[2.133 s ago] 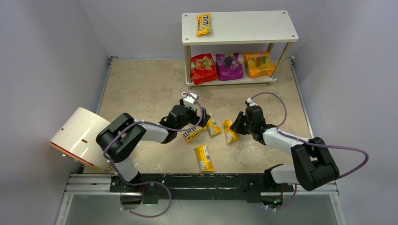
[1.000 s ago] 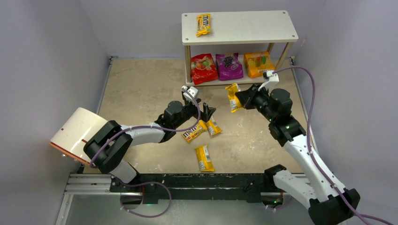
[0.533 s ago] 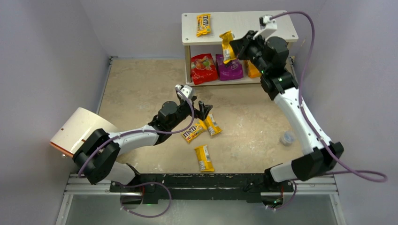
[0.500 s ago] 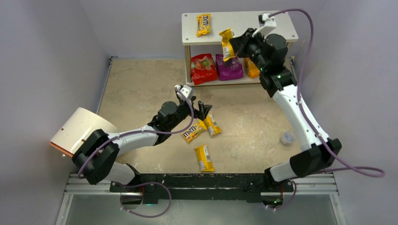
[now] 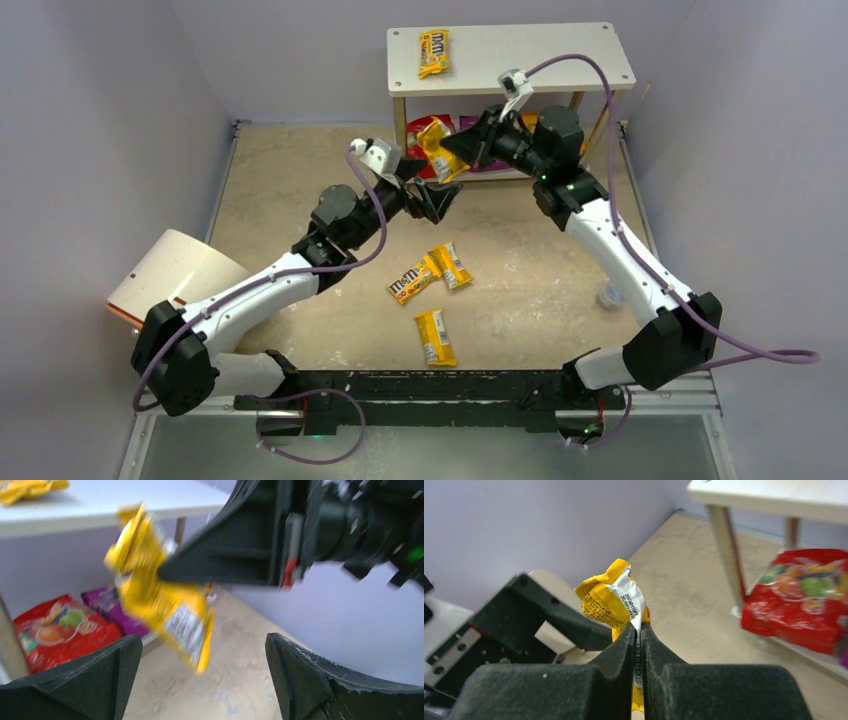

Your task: Place and organize the candy bags onto the shelf

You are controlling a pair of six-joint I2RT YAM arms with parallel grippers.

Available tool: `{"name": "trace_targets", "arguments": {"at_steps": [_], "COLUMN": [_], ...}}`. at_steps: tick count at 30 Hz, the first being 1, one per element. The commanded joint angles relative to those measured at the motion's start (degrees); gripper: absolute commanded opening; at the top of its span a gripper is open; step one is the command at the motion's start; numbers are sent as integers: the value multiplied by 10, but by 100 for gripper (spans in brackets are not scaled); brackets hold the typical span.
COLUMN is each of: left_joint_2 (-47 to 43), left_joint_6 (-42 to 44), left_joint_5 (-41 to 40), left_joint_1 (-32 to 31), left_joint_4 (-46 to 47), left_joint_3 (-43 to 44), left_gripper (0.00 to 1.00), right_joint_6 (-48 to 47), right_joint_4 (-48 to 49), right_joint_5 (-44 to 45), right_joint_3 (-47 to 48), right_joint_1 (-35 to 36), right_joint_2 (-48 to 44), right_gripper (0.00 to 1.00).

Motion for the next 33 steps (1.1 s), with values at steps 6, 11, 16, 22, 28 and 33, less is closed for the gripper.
{"name": "trace_targets", "arguments": {"at_steps": [6,11,16,22,28,33], "left_joint_2": [54,41,20,7,7,20], "left_joint_6": [-10,5,14,-1,-8,38], "left_joint_5": [67,68,55,90,100,73], "left_joint_1": [2,2,1,2,2,2], "left_joint_4": [-12,-1,-22,-4,-4,-28], "left_joint_3": [94,78,60,54,72,98], "left_gripper": [88,82,81,80,58,18], "right_joint_6": [58,59,59,49,26,36], "right_joint_4": [115,102,84,84,95,103], "right_joint_5": [-69,-41,-33,-58,-39,-70], "right_joint_3": [-61,-61,-58,-69,-79,-93], "right_joint_1": [26,26,26,26,26,26], "right_joint_2": [-60,-85,-103,-97,-95,-110], "right_gripper": [7,8,8,8,9,13]}}
